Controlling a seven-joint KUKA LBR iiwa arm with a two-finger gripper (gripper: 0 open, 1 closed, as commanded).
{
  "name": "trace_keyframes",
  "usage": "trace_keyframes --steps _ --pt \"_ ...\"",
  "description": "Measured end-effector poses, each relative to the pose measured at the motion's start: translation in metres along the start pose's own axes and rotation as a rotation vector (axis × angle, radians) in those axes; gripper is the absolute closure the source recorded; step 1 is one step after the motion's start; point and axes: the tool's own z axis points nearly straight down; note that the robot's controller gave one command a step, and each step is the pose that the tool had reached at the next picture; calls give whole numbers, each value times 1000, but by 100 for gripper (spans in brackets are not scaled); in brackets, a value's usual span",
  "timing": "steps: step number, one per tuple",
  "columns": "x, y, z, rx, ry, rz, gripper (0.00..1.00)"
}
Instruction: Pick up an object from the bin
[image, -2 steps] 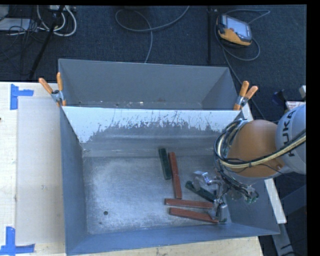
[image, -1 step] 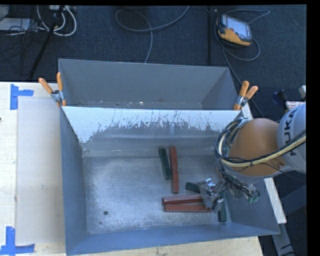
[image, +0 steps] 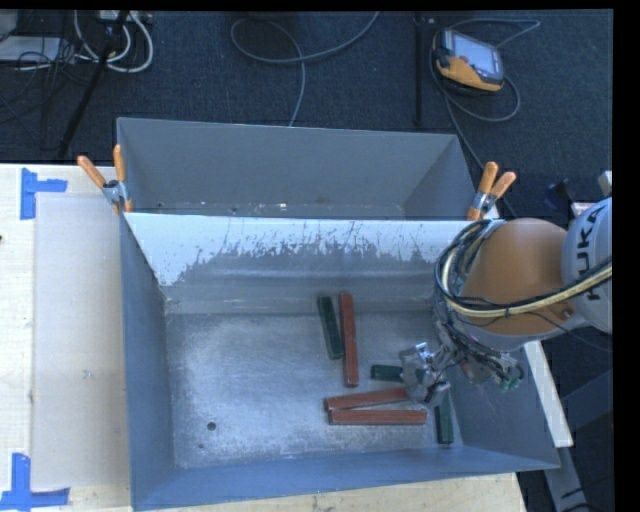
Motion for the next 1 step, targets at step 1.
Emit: trace_keyframes --steps 1 --pt "1 0 1 -1 1 -2 0"
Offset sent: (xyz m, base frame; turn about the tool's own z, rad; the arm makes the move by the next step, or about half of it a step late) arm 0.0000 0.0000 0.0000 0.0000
